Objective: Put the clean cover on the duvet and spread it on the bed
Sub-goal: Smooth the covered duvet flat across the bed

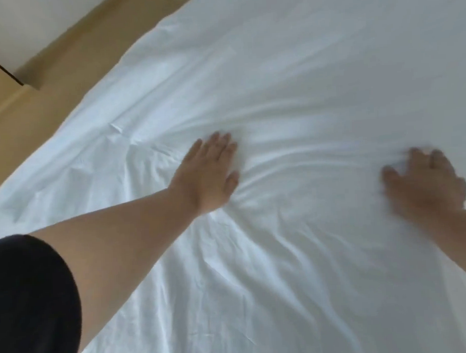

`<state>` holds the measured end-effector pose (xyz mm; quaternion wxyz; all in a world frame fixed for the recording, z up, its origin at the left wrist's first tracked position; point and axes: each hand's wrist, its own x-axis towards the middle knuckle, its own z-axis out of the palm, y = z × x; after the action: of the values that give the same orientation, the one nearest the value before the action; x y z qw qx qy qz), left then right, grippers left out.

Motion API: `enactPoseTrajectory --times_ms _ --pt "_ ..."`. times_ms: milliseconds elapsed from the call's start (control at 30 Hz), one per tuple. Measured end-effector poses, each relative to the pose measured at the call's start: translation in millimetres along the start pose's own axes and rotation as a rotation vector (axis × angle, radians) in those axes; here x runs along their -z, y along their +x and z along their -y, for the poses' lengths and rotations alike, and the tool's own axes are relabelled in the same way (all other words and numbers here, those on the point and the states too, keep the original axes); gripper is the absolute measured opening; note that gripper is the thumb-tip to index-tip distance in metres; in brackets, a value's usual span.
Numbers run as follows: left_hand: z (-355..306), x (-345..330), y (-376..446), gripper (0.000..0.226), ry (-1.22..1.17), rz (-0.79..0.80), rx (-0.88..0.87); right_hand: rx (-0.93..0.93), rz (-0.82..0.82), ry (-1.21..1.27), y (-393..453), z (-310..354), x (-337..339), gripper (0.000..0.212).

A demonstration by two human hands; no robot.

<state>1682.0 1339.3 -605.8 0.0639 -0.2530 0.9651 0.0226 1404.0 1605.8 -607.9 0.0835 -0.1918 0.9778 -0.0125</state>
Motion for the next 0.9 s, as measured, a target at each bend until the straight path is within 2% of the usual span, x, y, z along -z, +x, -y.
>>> enactPoseTrajectory --times_ms 33,100,200,300,333,400,500,533,567,667,767,833,900 --pt "-17.2 -6.8 8.7 0.069 -0.010 0.010 -0.115 -0.132 -0.001 0.004 11.1 -8.2 1.6 0.078" --pt "-30.4 -18.1 26.3 0.068 -0.017 0.062 -0.206 -0.210 0.025 -0.012 29.3 8.1 -5.7 0.077" --pt "13.4 -29.5 46.5 0.073 0.027 0.083 -0.135 -0.126 0.042 0.025 54.1 98.1 -31.5 0.074" --pt "108.0 -28.5 59.1 0.076 0.114 0.088 -0.019 0.020 0.037 0.021 71.7 216.4 -51.0 0.072" --pt "145.0 -26.3 61.3 0.076 0.141 0.105 0.062 0.103 0.043 0.010 71.4 258.9 -54.8 0.072" --pt "216.8 -21.3 58.8 0.077 0.185 0.157 0.330 0.346 0.044 -0.028 54.3 348.1 -62.0 0.072" --pt "313.8 -38.4 20.5 0.095 -0.036 0.335 0.922 0.898 0.138 -0.045 -15.5 458.1 -85.2 0.067" --pt "337.2 -51.2 -0.3 0.101 -0.131 0.391 1.037 1.027 0.163 -0.034 -37.8 479.2 -96.0 0.063" --pt "356.3 -68.2 -19.4 0.098 -0.203 0.399 1.093 1.083 0.173 -0.011 -51.2 490.9 -104.0 0.060" --pt "384.9 -111.4 -53.1 0.051 -0.435 0.295 1.152 1.063 0.118 0.034 -46.5 500.2 -119.0 0.060" --pt "380.0 -131.1 -62.2 0.036 -0.544 0.280 1.125 1.063 0.094 0.011 -36.9 499.1 -122.4 0.063" --pt "374.0 -131.2 -70.0 0.036 -0.407 0.262 1.026 1.067 0.091 0.015 -40.4 500.5 -122.0 0.064" --pt "371.7 -108.6 -82.2 0.050 -0.174 0.119 1.004 1.067 0.090 0.024 -42.2 498.3 -120.1 0.064"
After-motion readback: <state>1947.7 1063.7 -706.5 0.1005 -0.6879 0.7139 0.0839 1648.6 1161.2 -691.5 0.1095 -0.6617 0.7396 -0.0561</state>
